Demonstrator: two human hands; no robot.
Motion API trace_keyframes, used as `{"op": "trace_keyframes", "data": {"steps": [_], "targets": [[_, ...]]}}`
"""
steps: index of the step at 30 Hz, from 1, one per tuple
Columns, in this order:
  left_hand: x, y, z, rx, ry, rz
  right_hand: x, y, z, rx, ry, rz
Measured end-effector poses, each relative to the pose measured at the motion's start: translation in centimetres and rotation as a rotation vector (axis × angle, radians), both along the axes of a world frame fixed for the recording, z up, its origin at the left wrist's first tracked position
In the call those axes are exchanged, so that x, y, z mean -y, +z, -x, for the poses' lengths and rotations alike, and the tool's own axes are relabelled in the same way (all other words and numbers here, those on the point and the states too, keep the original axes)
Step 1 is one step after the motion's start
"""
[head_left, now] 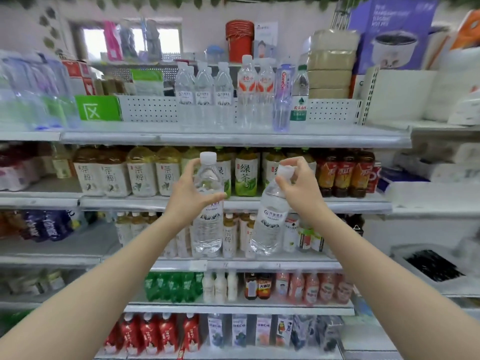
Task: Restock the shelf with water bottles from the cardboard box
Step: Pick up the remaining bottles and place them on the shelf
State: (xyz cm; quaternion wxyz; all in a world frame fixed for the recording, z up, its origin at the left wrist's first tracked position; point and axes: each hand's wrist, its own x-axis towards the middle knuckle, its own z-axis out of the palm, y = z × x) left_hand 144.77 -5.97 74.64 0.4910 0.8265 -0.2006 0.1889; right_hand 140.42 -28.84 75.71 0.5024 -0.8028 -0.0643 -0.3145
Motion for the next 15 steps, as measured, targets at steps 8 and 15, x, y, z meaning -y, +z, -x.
{"op": "trace_keyframes", "data": {"steps": [8, 15], "targets": [[-0.9, 3.2, -2.6, 0.053, 0.068, 0.009, 0.1, 3.5, -4.0, 0.041, 0.036, 0.010], [-0.8, 6.5, -6.4, 0.096, 0.147, 0.074, -0.1, 6.9, -9.1, 0.119, 0.071, 0.026]]}}
